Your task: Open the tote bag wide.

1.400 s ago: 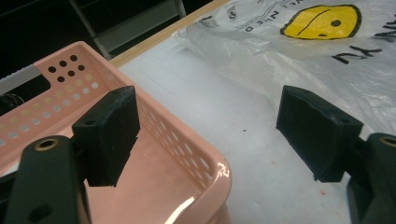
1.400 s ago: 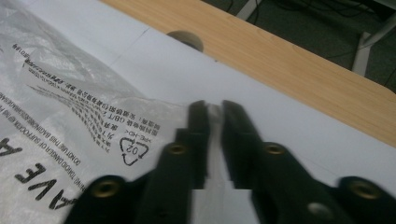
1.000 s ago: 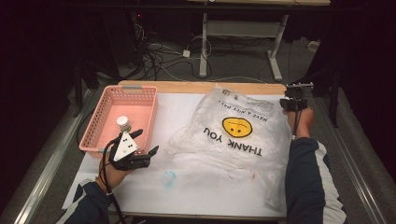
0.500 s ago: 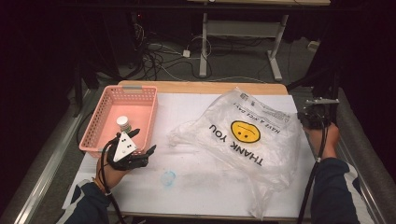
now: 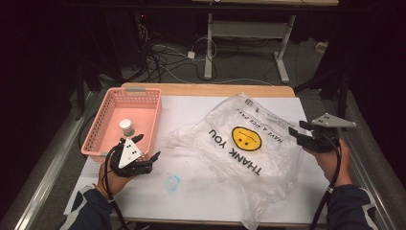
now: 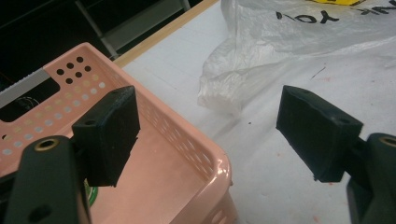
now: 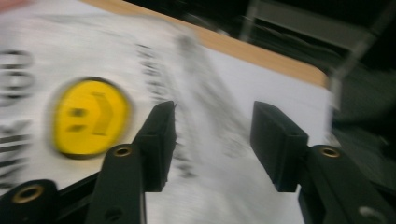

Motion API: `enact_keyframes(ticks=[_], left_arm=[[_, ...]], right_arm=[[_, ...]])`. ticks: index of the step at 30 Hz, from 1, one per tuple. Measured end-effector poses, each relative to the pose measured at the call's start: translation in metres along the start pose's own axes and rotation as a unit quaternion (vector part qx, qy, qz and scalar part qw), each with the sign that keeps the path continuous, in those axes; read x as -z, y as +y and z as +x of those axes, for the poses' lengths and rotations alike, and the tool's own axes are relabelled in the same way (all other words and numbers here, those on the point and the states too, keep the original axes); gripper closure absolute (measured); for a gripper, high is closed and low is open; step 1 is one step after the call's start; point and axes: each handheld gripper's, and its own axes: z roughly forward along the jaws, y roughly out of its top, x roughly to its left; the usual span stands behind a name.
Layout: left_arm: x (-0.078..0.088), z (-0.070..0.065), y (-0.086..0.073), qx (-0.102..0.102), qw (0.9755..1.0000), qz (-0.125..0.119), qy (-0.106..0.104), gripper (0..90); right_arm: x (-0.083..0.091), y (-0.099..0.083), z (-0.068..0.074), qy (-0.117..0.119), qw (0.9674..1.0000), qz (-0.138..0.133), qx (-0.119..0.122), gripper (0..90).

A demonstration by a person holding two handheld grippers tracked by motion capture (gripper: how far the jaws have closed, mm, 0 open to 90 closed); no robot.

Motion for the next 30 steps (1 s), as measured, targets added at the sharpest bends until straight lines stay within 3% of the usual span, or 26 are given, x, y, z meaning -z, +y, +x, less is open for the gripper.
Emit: enact_keyframes(ticks=[1,2,3,7,9,11,12,14,19,20,22,25,26,29,30], left_arm=[[0.0,0.0,0.0,-0.001,1.0,0.0,-0.001,21.0],[0.0,-0.001,0.0,-0.002,1.0,0.001,-0.002,21.0],[0.0,-0.001,0.0,-0.003,1.0,0.002,-0.002,21.0],[-0.001,-0.003,0.0,-0.008,1.0,0.003,-0.005,20.9],[-0.001,-0.004,0.0,-0.011,0.9999,0.005,-0.004,20.9],[-0.001,-0.004,0.0,-0.01,0.9999,0.004,-0.004,21.0],[-0.001,-0.004,0.0,-0.011,0.9999,0.005,-0.004,21.0],[-0.001,-0.004,0.0,-0.011,0.9999,0.005,-0.005,21.0],[-0.003,-0.004,-0.001,-0.013,0.9999,0.008,-0.007,20.9],[-0.003,-0.004,-0.001,-0.013,0.9999,0.008,-0.007,21.0],[-0.003,-0.005,0.0,-0.014,0.9998,0.008,-0.007,20.9],[-0.003,-0.004,-0.001,-0.014,0.9998,0.008,-0.007,21.0],[-0.003,-0.004,-0.001,-0.014,0.9998,0.009,-0.007,20.9],[-0.004,-0.004,-0.001,-0.016,0.9997,0.015,-0.005,21.1],[-0.005,-0.004,-0.001,-0.016,0.9997,0.015,-0.005,21.1]], right_arm=[[0.0,0.0,0.0,0.0,1.0,0.0,0.0,46.7],[0.002,0.007,0.021,0.035,0.9991,-0.017,0.016,41.6],[0.002,0.007,0.021,0.035,0.9991,-0.017,0.016,41.6],[-0.011,0.014,0.067,0.11,0.9924,-0.002,0.054,33.0],[-0.022,0.015,0.091,0.147,0.9865,0.015,0.071,29.2],[-0.032,0.016,0.115,0.184,0.9771,0.037,0.101,23.9],[-0.037,0.016,0.126,0.187,0.9742,0.049,0.116,21.5],[-0.047,0.015,0.144,0.215,0.9635,0.07,0.144,21.2],[-0.072,0.006,0.176,0.238,0.9447,0.113,0.195,23.9],[-0.078,0.004,0.18,0.236,0.9402,0.126,0.21,30.7],[-0.088,0.0,0.184,0.237,0.9345,0.143,0.224,40.3],[-0.098,-0.003,0.185,0.227,0.9378,0.156,0.212,58.3],[-0.098,-0.003,0.183,0.224,0.9404,0.153,0.206,67.9],[-0.097,-0.001,0.176,0.203,0.9496,0.146,0.189,80.4],[-0.095,0.0,0.173,0.209,0.9521,0.139,0.175,85.1]])
